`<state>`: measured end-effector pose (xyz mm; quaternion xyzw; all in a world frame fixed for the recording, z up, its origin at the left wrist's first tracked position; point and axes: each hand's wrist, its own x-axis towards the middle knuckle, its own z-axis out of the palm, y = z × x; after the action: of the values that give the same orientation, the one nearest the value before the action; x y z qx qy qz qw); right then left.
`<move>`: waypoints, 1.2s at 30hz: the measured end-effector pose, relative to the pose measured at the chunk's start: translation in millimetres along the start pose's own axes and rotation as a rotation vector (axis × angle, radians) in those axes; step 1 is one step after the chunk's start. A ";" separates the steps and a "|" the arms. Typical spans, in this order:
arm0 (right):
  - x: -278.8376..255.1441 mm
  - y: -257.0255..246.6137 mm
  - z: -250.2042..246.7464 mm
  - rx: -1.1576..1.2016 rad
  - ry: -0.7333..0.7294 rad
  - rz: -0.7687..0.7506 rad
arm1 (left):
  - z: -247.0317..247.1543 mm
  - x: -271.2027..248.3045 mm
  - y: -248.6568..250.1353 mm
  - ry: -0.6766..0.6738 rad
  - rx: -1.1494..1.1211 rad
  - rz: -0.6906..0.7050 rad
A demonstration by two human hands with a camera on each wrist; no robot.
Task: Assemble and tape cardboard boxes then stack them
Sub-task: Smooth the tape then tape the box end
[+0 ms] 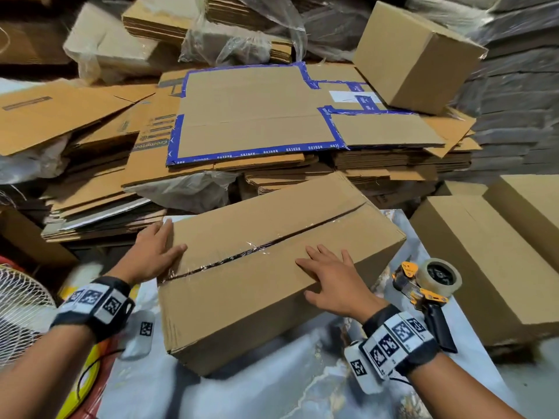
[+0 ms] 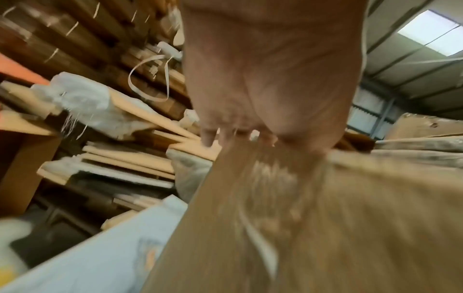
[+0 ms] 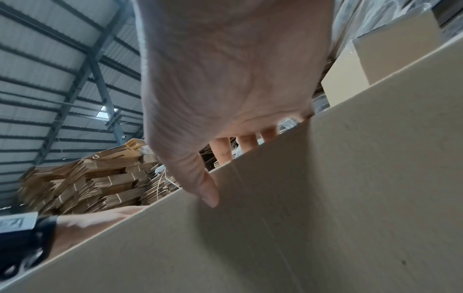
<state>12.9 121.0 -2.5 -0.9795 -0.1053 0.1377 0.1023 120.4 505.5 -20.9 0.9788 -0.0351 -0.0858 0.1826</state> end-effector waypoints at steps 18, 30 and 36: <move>-25.6 41.8 24.8 0.982 0.294 0.378 | 72.0 -137.7 82.2 0.247 -0.020 -0.172; -66.4 109.0 23.5 1.366 0.102 -0.002 | 132.6 -196.2 200.8 0.280 -0.189 -0.253; -50.3 139.9 15.9 1.458 0.104 0.153 | 138.6 -207.3 265.7 0.412 0.149 -0.066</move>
<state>-14.0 -22.0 -37.1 -0.6726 0.0868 0.1328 0.7228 -118.3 230.2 -19.5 0.9871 0.0287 0.1131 0.1100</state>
